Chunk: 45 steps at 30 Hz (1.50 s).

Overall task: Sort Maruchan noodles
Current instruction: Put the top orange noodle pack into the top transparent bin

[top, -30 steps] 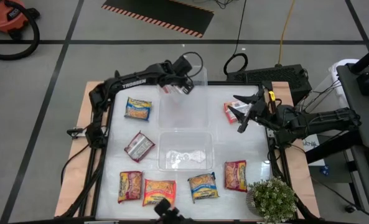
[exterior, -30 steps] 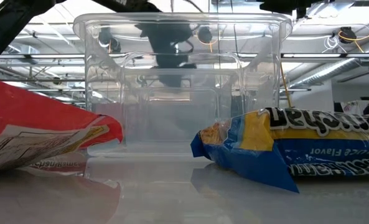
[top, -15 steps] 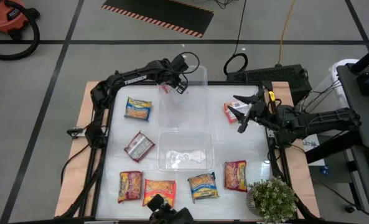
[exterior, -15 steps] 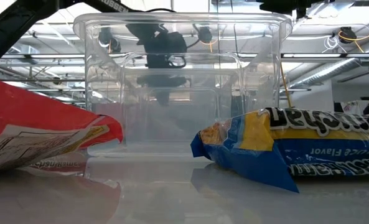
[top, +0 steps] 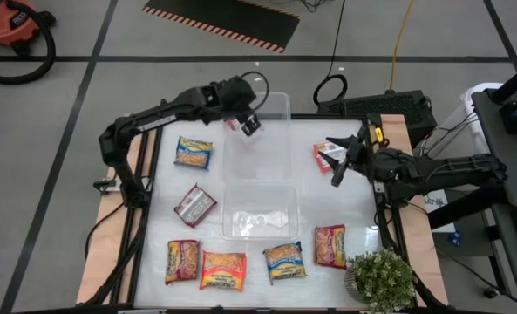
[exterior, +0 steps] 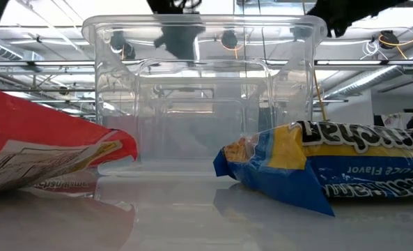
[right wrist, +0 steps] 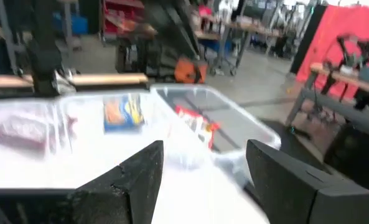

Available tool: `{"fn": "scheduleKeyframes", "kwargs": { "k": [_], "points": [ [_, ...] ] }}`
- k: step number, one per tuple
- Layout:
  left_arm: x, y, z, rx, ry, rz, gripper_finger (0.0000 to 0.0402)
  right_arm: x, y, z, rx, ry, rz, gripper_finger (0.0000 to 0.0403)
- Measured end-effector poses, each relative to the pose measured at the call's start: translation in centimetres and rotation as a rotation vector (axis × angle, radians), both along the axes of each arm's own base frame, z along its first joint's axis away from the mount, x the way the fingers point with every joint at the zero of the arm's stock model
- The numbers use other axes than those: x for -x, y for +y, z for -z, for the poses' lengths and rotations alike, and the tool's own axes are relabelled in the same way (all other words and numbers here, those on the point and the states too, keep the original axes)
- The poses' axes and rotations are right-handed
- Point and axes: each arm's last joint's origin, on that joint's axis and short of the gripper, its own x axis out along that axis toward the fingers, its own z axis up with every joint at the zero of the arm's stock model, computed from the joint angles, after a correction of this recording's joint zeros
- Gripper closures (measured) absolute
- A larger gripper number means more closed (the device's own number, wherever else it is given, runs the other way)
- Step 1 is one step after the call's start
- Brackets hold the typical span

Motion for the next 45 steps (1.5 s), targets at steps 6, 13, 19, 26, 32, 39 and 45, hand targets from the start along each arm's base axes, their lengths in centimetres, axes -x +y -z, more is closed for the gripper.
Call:
{"fn": "scheduleKeyframes", "kwargs": {
  "k": [6, 13, 19, 26, 32, 39, 45],
  "points": [
    [1.5, -2.8, 2.0, -0.024, -0.073, 0.141, 0.0323, 0.0, -0.9, 2.0, -0.079, 0.154, 0.084, 0.0177],
    [5.8, -5.9, 3.6, -0.028, -0.294, 0.218, 0.0323, 0.1, -1.7, 4.5, -0.164, 0.363, 0.174, 0.0177],
    [9.2, -8.7, 5.9, -0.006, -0.389, 0.249, 0.0323, -0.4, -2.1, 6.1, -0.214, 0.504, 0.184, 0.0177],
    [11.7, -10.4, 9.1, 0.026, -0.451, 0.269, 0.0323, -1.3, -2.2, 10.3, -0.109, 0.801, 0.114, 0.0177],
    [12.9, -11.2, 10.1, 0.046, -0.433, 0.283, 0.0323, -1.9, -2.1, 12.9, -0.108, 0.889, 0.021, 0.0177],
    [13.1, -12.0, 10.8, 0.048, -0.409, 0.339, 0.0323, -2.4, -2.1, 14.4, -0.076, 0.948, 0.035, 0.0177],
    [13.0, -12.2, 10.8, 0.044, -0.401, 0.363, 0.0323, -2.4, -2.4, 14.8, -0.002, 1.005, 0.104, 0.0186]
  ]
}}
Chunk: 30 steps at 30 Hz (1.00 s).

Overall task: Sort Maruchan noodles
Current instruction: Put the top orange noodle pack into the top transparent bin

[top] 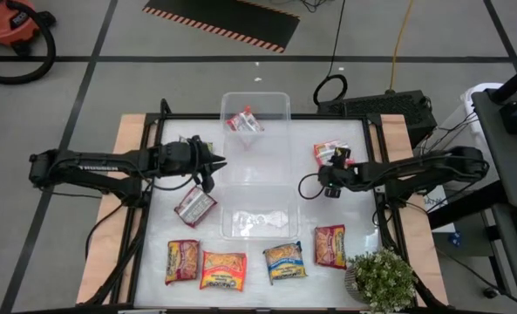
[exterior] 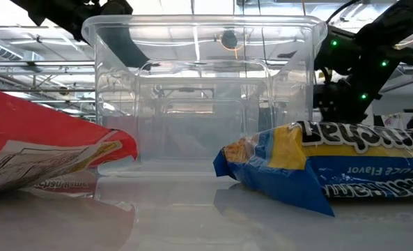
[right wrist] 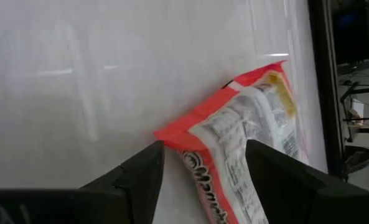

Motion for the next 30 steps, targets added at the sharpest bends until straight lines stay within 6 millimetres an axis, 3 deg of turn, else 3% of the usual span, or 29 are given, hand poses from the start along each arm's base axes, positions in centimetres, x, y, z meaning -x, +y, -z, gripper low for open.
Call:
{"fn": "scheduleKeyframes", "kwargs": {
  "k": [18, 30],
  "points": [
    [-0.1, -0.1, -0.2, -0.044, -0.010, 0.030, 0.0323, -0.8, 0.0, 1.1, -0.051, -0.002, -0.005, 0.0389],
    [-0.2, -0.1, -0.4, -0.076, -0.018, 0.044, 0.0323, -1.2, -0.1, -1.2, 0.014, -0.172, -0.033, 0.0402]
  ]
}}
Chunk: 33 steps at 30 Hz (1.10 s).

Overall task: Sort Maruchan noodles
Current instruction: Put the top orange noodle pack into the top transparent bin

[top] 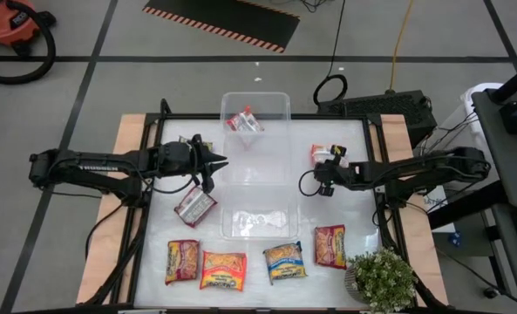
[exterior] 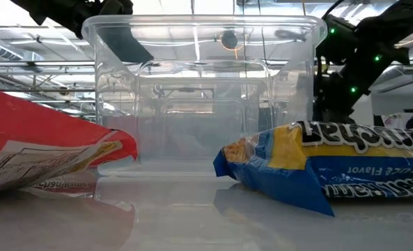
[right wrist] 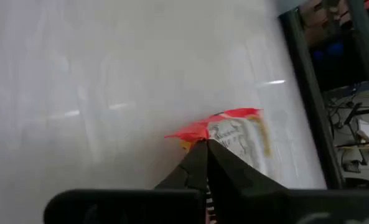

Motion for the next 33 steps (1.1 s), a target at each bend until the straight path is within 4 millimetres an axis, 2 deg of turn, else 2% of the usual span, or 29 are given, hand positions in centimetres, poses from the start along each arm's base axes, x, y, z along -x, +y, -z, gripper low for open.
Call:
{"fn": "scheduleKeyframes", "kwargs": {
  "k": [13, 23, 29, 33],
  "points": [
    [-0.3, -0.2, -0.7, -0.073, -0.054, 0.050, 0.0323, 1.7, -0.5, -4.2, 0.099, -0.277, 0.138, 0.0403],
    [-0.5, -0.1, -1.1, -0.141, -0.088, 0.073, 0.0323, 2.5, -1.1, -5.2, 0.097, -0.357, 0.196, 0.0403],
    [-2.1, 0.2, -1.5, -0.199, -0.186, 0.073, 0.0317, 2.7, -1.4, -5.5, 0.099, -0.379, 0.214, 0.0403],
    [-3.6, 1.1, -1.1, -0.200, -0.170, 0.057, 0.0281, 2.8, -1.4, -5.6, 0.087, -0.406, 0.229, 0.0403]
  ]
}}
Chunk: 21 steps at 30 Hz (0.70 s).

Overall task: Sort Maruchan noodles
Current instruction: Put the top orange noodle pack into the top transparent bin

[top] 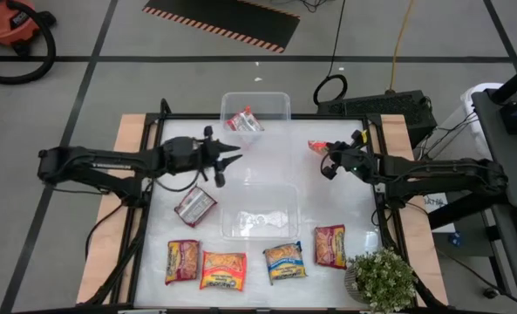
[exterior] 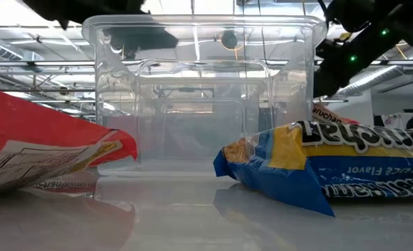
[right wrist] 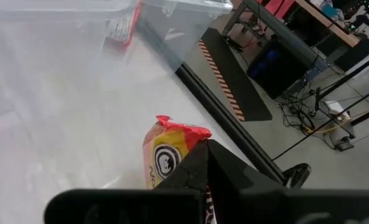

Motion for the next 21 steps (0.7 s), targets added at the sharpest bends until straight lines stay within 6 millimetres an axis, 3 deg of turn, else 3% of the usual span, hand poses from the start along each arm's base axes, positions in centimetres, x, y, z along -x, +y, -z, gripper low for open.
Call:
{"fn": "scheduleKeyframes", "kwargs": {
  "k": [8, 14, 21],
  "points": [
    [-4.0, 2.3, 0.0, 0.000, 0.038, -0.021, 0.0200, 0.0, -0.2, -1.1, 0.014, -0.116, 0.015, 0.0403],
    [-6.1, 3.3, -0.9, -0.014, 0.070, 0.016, 0.0195, -0.1, -0.2, -2.3, 0.077, -0.195, -0.014, 0.0403],
    [-7.3, 5.0, -2.5, -0.015, 0.045, 0.093, 0.0195, -0.2, -0.2, -3.9, 0.171, -0.268, -0.046, 0.0403]
  ]
}}
